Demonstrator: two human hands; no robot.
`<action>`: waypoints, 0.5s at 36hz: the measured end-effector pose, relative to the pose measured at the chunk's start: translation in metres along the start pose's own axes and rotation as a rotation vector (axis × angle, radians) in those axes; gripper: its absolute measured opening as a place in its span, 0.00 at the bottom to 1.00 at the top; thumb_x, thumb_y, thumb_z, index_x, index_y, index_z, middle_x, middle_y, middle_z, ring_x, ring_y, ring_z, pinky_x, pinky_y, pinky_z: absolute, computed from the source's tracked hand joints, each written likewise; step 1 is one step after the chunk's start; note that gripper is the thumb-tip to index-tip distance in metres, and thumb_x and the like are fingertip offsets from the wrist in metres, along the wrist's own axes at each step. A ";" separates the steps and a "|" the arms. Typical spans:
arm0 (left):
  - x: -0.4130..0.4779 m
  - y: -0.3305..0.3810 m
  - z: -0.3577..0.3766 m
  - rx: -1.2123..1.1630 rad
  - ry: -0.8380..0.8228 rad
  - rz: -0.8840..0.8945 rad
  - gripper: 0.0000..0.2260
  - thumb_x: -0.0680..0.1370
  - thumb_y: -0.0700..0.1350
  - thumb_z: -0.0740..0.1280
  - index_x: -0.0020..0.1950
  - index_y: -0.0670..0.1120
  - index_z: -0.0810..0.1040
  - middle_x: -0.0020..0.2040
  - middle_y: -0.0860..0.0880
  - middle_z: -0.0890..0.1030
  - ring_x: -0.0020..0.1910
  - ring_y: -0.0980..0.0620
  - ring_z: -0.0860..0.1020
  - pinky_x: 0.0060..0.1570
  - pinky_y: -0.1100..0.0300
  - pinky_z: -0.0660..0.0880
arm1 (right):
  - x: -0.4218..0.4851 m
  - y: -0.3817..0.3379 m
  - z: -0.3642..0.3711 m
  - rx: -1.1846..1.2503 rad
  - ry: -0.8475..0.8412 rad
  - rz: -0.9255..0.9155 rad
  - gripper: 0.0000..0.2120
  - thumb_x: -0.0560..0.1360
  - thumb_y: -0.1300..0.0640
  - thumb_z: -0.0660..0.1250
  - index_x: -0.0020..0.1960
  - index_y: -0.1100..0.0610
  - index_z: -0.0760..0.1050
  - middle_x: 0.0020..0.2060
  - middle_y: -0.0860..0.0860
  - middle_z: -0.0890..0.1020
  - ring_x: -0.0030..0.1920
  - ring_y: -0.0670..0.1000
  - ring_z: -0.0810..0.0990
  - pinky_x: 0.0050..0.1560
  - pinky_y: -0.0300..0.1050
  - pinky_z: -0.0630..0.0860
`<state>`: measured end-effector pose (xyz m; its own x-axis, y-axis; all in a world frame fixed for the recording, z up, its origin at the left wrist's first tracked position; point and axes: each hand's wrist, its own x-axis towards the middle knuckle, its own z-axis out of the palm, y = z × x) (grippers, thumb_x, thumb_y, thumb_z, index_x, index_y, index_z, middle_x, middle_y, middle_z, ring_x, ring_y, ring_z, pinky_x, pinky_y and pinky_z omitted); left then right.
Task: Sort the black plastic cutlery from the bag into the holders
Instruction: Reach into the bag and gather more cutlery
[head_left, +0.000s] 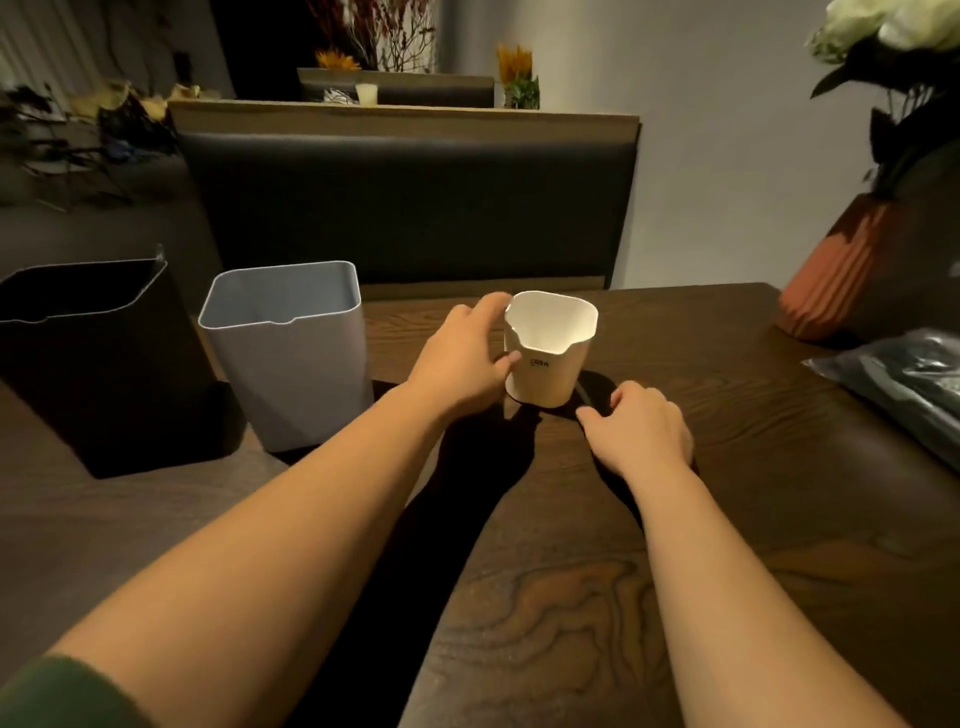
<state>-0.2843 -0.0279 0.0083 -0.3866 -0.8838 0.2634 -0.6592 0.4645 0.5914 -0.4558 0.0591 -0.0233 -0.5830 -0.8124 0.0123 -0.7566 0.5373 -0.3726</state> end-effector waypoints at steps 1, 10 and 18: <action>0.003 -0.001 0.002 0.013 0.004 0.005 0.26 0.79 0.49 0.71 0.74 0.57 0.65 0.69 0.48 0.72 0.63 0.47 0.76 0.62 0.53 0.73 | 0.000 -0.002 0.000 -0.028 0.001 -0.004 0.24 0.78 0.39 0.65 0.67 0.53 0.72 0.63 0.54 0.76 0.63 0.58 0.74 0.58 0.54 0.74; -0.017 -0.008 0.024 0.001 0.123 0.162 0.09 0.80 0.47 0.70 0.55 0.52 0.71 0.57 0.51 0.72 0.52 0.49 0.77 0.49 0.57 0.77 | 0.008 -0.004 0.003 0.101 0.018 0.073 0.11 0.78 0.60 0.64 0.59 0.52 0.71 0.50 0.54 0.77 0.51 0.58 0.76 0.47 0.50 0.75; -0.073 -0.026 0.016 0.061 0.378 0.360 0.10 0.75 0.39 0.75 0.53 0.42 0.78 0.49 0.48 0.77 0.43 0.55 0.73 0.40 0.63 0.75 | 0.006 0.006 -0.013 0.651 0.463 -0.175 0.03 0.80 0.56 0.66 0.49 0.51 0.77 0.45 0.48 0.80 0.46 0.48 0.80 0.44 0.44 0.78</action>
<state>-0.2494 0.0254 -0.0382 -0.3435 -0.6207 0.7048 -0.5684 0.7348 0.3701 -0.4674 0.0599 -0.0137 -0.6436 -0.6196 0.4494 -0.6076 0.0566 -0.7922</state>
